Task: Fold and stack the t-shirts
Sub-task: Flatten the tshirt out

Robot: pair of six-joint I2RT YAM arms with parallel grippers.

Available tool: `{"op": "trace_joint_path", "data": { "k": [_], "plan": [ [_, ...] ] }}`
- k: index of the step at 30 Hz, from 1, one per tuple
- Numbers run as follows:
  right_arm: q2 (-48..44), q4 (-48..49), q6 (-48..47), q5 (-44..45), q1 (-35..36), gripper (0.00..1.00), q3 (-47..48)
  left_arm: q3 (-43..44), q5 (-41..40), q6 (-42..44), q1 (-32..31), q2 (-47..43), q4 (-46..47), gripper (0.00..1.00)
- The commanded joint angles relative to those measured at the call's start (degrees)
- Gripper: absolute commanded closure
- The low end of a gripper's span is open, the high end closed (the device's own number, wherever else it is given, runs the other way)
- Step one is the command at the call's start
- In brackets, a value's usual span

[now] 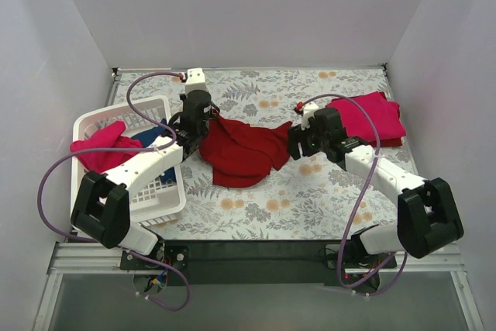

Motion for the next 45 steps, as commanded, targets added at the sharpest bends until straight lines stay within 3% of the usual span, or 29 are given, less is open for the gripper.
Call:
{"op": "trace_joint_path", "data": {
  "k": [1,9,19,22,25,26,28,29,37,45],
  "plan": [
    [2.6,6.4,-1.0,-5.8,4.7,0.38,-1.8,1.7,0.5,-0.6,0.7,-0.8,0.2,1.0],
    [10.9,7.2,-0.9,-2.3,10.0,0.39,-0.5,1.0,1.2,-1.0,1.4,-1.7,-0.2,1.0],
    [17.2,9.6,-3.2,0.0,11.0,0.42,0.4,0.5,1.5,-1.0,2.3,-2.5,0.0,1.0],
    [19.4,9.6,-3.3,1.6,11.3,0.45,0.7,0.5,1.6,-1.1,2.4,-2.4,-0.2,1.0],
    [19.4,9.5,-3.0,3.6,11.4,0.61,0.3,0.4,1.7,-1.1,2.7,-2.5,-0.2,1.0],
    [19.1,9.3,-2.9,5.2,11.3,0.72,0.2,0.4,1.6,-1.1,2.7,-2.6,-0.2,1.0],
    [17.7,8.0,-2.8,8.8,11.3,0.83,0.2,0.3,1.6,-1.1,2.9,-2.6,-0.2,1.0],
    [17.0,6.4,-2.6,10.4,11.4,0.98,0.4,0.3,1.6,-1.1,3.0,-2.7,-0.2,1.0],
    [2.2,-1.7,-2.7,26.4,8.4,0.99,2.0,0.3,2.7,0.0,3.2,-5.5,0.9,1.0],
    [-8.6,-2.1,-9.4,34.1,4.1,0.99,11.8,2.7,6.9,2.8,3.3,-10.8,1.7,1.0]
  ]
}}
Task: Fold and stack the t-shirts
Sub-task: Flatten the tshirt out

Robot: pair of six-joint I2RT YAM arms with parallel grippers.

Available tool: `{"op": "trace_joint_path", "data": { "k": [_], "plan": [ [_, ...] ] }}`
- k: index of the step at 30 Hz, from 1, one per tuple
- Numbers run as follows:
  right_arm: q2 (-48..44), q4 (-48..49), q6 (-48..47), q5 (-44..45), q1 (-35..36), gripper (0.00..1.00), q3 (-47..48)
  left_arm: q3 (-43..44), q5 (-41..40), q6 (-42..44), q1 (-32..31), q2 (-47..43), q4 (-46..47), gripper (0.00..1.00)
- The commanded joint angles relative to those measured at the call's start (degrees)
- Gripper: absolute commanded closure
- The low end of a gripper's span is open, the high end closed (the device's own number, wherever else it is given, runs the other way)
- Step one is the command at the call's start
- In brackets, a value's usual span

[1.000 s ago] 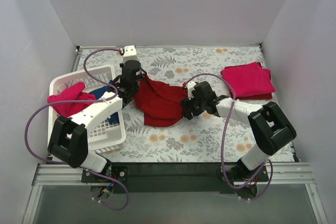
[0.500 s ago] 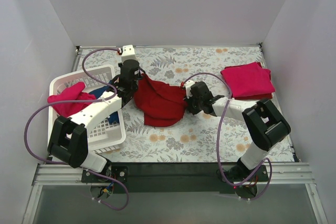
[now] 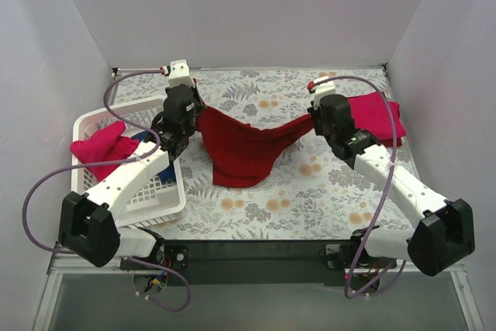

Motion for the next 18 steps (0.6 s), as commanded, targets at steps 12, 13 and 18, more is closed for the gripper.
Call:
{"op": "trace_joint_path", "data": {
  "k": [12,13,18],
  "plan": [
    [-16.3,-2.4,-11.9,6.1,-0.5,0.99,23.1,16.9,21.6,5.2,0.2,-12.6,-7.3,1.0],
    [-17.0,-3.9,-11.9,4.7,-0.5,0.99,25.8,18.5,22.7,4.5,0.2,-13.1,-8.7,1.0],
    [-23.0,-5.9,-12.2,1.0,-0.5,0.99,30.0,26.4,29.6,3.6,0.1,-17.0,-14.5,1.0]
  ]
}}
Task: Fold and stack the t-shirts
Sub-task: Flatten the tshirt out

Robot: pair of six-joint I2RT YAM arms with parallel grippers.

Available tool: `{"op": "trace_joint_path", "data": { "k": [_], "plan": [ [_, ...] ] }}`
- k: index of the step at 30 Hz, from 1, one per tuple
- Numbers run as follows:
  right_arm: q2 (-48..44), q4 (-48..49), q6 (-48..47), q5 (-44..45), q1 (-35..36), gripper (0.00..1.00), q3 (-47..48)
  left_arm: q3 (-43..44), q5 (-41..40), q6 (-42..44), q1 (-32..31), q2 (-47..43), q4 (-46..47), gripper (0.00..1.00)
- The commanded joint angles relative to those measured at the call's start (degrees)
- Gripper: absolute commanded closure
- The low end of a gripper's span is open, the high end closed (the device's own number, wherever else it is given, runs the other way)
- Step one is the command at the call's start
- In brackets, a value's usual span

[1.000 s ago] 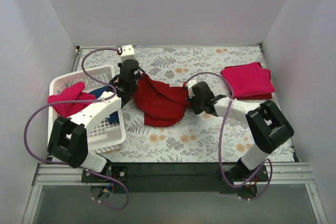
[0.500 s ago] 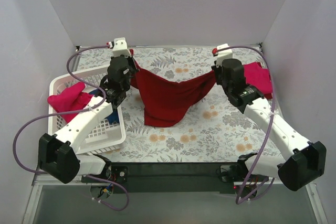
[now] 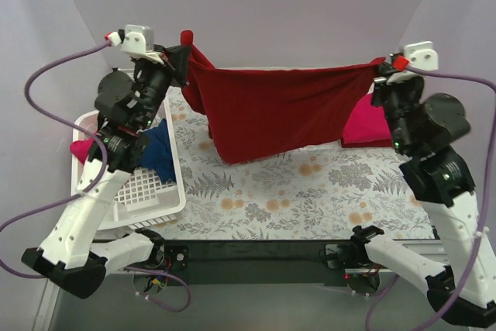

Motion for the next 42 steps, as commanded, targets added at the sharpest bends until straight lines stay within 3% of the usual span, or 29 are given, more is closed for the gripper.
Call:
{"op": "trace_joint_path", "data": {
  "k": [1,8,20,25,31,42],
  "plan": [
    [-3.9,-1.1,-1.2,-2.8,0.0,0.99,4.4,5.6,7.5,-0.6,0.1,-5.0,-5.1,1.0],
    [-9.9,-3.7,-0.2,-6.2,-0.1,0.99,8.0,12.7,19.3,-3.9,0.1,-8.9,-11.6,1.0],
    [-8.7,-5.9,-2.3,-8.8,-0.5,0.99,21.9,18.8,23.4,-4.4,0.1,-9.4,-11.7,1.0],
    [-6.6,-5.4,-3.5,-7.6,-0.6,0.99,22.7,21.7,23.6,-3.3,0.1,-7.0,-11.2,1.0],
    [-1.7,-2.1,-5.4,-3.2,-0.6,0.99,17.9,21.6,18.4,-0.2,0.1,0.1,-11.0,1.0],
    [14.3,6.6,-4.7,-2.7,-1.4,0.99,10.3,28.5,5.6,5.4,0.5,26.4,-12.3,1.0]
  ]
}}
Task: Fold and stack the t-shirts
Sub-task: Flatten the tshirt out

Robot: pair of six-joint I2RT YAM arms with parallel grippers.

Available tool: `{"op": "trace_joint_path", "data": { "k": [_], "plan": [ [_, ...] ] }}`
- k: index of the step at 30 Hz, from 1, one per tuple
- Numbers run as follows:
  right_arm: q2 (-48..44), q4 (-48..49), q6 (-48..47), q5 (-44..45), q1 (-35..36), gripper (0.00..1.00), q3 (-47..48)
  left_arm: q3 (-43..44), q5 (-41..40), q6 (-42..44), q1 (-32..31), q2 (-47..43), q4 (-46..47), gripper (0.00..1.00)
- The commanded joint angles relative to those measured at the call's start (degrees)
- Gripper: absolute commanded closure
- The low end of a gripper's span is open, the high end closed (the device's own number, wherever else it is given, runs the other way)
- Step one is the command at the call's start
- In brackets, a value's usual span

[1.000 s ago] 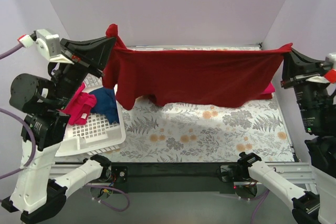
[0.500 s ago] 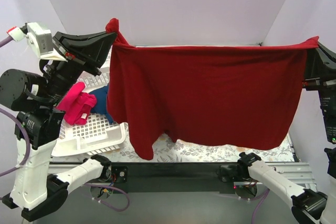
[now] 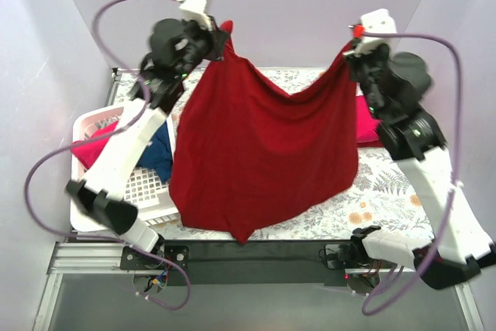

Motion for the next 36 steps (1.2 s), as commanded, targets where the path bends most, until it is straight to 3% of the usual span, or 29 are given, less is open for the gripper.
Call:
{"op": "trace_joint_path", "data": {
  "k": [1,6,10,21,28,36],
  "plan": [
    [3.5,7.0,-0.1,-1.0,-1.0,0.99,2.0,4.9,-7.1,3.7,0.7,5.0,-0.6,1.0],
    [9.9,7.4,-0.4,-3.2,-2.3,0.99,7.7,9.6,-9.3,6.1,1.0,6.9,1.3,1.0],
    [9.4,7.2,-0.8,-4.9,-2.4,0.99,10.0,9.9,-7.4,7.1,1.0,3.5,2.3,1.0],
    [-5.9,4.6,-1.2,-7.0,-2.5,0.99,4.8,2.9,8.1,2.7,0.9,-12.3,1.0,1.0],
    [-13.5,1.2,-1.4,-8.2,-2.4,0.99,8.5,5.0,15.3,-1.0,0.9,-21.7,-0.4,1.0],
    [-17.3,-1.9,-2.4,-7.5,-2.4,0.99,13.8,8.4,19.1,-3.6,0.9,-26.0,-0.6,1.0]
  ]
}}
